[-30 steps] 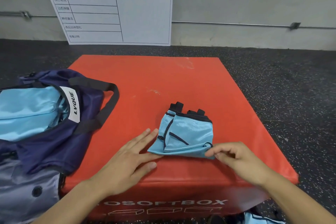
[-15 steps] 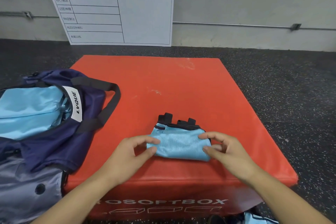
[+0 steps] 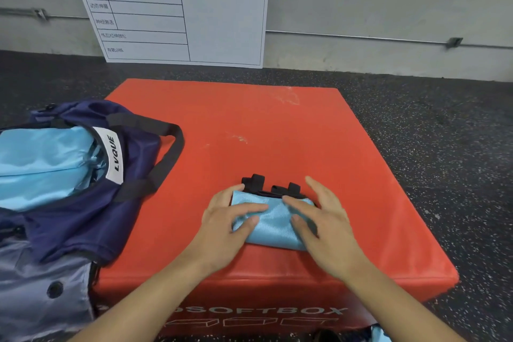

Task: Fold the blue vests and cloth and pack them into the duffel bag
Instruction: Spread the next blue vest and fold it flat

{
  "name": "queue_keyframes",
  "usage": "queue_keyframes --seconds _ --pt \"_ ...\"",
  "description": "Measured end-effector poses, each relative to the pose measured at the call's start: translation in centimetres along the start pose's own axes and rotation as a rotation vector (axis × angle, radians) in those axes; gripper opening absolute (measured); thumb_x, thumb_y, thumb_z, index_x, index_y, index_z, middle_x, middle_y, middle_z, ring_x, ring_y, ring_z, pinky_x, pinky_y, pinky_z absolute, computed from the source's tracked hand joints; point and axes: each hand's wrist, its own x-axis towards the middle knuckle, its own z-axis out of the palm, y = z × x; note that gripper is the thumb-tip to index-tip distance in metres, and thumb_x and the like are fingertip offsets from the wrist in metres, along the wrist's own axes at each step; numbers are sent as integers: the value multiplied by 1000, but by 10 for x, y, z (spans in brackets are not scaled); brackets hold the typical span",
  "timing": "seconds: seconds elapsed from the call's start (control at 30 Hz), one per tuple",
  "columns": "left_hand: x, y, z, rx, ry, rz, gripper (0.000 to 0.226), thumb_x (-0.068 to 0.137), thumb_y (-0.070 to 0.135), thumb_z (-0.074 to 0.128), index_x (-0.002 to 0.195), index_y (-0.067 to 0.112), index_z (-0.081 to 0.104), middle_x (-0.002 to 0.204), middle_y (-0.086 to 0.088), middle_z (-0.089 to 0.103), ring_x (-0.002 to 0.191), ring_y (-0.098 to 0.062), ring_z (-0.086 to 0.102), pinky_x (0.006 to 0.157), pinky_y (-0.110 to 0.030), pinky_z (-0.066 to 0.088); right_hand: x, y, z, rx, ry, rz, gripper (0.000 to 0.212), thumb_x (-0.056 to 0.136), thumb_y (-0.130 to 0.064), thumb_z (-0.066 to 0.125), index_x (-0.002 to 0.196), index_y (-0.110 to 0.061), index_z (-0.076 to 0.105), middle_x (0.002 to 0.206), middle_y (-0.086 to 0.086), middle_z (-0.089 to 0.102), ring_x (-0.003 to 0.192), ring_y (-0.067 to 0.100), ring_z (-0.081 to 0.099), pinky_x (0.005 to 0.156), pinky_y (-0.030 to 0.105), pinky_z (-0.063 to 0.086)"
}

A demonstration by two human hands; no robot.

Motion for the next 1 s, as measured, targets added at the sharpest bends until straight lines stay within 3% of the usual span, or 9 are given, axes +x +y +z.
queue_keyframes --seconds 0.13,0.2,0.33,0.5,0.7,0.77,0.83,0.9,1.0 --pt "0 2 7 107 -30 -27 25 99 47 53 117 59 66 164 14 19 153 -5 -6 122 -36 3 -4 -6 9 -167 -206 -73 55 98 -55 19 146 -51 46 170 -11 -3 155 9 -17 126 38 -2" --pt "-1 2 7 155 -39 -77 25 101 43 54 117 58 66 166 11 16 153 -7 -10 121 -34 -1 -6 -4 11 -204 -249 -46 55 99 -57 17 146 -53 45 170 -10 -4 155 11 -19 127 40 -4" --pt "-1 0 1 187 -42 -159 26 101 44 54 119 61 63 167 3 18 155 -14 -8 118 -30 -1 -8 7 5 -98 -197 72 42 98 -54 37 135 -53 58 170 -2 11 158 17 -4 127 44 11" --pt "-3 -8 -3 177 -125 -96 30 103 43 49 126 60 59 166 6 20 153 -4 -4 124 -34 -3 -19 13 -6 31 -192 238 34 104 -44 50 136 -51 56 167 12 22 158 19 3 126 36 14" --pt "-1 -13 0 160 -148 -39 35 105 31 51 132 51 58 157 13 38 151 0 11 125 -32 0 -18 11 -2 136 -189 183 36 104 -26 55 138 -38 60 160 4 41 154 12 21 123 28 21" --pt "-1 -14 1 126 -150 -40 35 104 28 54 134 46 59 150 20 44 145 10 17 124 -26 0 -14 11 -1 182 -176 189 38 102 -19 59 135 -37 62 155 -2 48 149 9 33 120 24 26" --pt "0 -13 0 27 -131 -46 35 102 23 59 131 40 63 139 26 52 133 22 29 121 -20 10 -9 8 -1 271 -132 189 42 97 -9 63 131 -36 66 147 -11 53 140 3 44 115 14 27" --pt "2 -11 -3 -104 -74 -62 34 98 15 65 125 35 69 129 21 61 124 15 47 109 -11 27 -4 4 -2 378 -85 188 48 93 -1 64 126 -35 69 139 -19 57 132 -4 49 112 9 29" --pt "4 -10 -12 -185 -9 -82 37 93 6 70 120 29 72 124 14 66 117 8 57 100 -6 34 4 -2 -2 499 -53 188 53 90 4 66 122 -37 70 127 -26 63 120 -5 56 103 15 38"
